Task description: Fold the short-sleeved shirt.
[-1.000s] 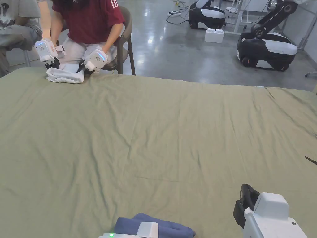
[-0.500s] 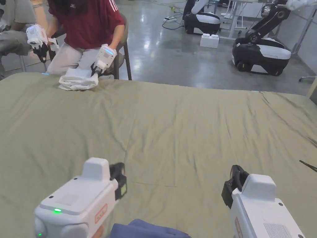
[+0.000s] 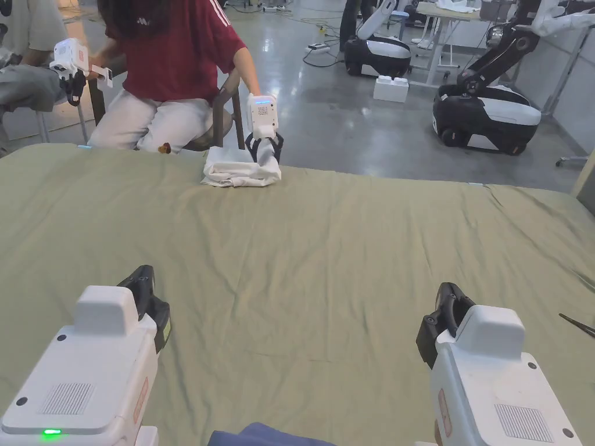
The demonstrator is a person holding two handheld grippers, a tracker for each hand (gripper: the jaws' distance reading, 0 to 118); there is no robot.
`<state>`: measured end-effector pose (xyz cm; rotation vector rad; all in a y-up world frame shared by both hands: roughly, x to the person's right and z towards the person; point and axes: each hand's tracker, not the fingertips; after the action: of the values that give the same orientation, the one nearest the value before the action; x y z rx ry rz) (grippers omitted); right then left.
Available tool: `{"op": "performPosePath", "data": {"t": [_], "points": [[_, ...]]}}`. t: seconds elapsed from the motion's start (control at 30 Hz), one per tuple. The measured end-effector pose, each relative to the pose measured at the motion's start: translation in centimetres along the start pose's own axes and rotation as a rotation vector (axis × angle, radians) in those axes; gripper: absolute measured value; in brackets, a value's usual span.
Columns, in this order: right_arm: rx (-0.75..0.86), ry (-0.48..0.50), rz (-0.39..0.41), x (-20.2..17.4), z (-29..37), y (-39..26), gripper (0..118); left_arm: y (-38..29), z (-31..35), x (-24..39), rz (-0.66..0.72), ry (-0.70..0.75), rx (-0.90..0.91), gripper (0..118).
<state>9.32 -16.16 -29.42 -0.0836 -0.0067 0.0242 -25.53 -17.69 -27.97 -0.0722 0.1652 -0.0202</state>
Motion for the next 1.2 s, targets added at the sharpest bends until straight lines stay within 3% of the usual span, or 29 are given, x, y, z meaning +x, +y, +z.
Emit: {"op": "performPosePath", "data": {"t": [0.1,0.3,0.43,0.63,0.73,0.83,0.9,0.97,1.2], "points": [[-0.028,0.01,0.015,-0.3,1.1,-0.6,0,-0.2,0.5,-0.9,0.019,-0.004,-0.014,2],[-0.253,0.182,0.041,-3.5,4.3,-6.4,0,-2.4,1.7,-2.9,0.011,-0.015,-0.102,1],[-0.39,0.247,0.076,-6.1,5.9,-11.6,0,-5.1,2.5,-4.2,0.041,-0.032,-0.213,1],[-0.485,0.271,0.126,-8.6,6.3,-17.1,0,-8.7,3.6,-5.6,0.132,-0.067,-0.374,3],[-0.485,0.222,0.167,-8.9,5.8,-18.9,0,-10.2,3.7,-6.3,0.208,-0.118,-0.446,19],[-0.487,0.172,0.158,-8.3,5.4,-20.3,0,-11.5,3.4,-7.0,0.294,-0.214,-0.555,41],[-0.473,0.147,0.125,-7.8,5.8,-20.5,0,-12.4,2.8,-7.5,0.356,-0.305,-0.634,64],[-0.483,0.152,0.133,-7.8,5.7,-20.5,0,-12.9,2.5,-7.8,0.412,-0.387,-0.675,79],[-0.497,0.158,0.114,-7.5,5.4,-21.1,0,-16.4,-1.3,-8.2,0.62,-0.635,-0.885,83]]}}
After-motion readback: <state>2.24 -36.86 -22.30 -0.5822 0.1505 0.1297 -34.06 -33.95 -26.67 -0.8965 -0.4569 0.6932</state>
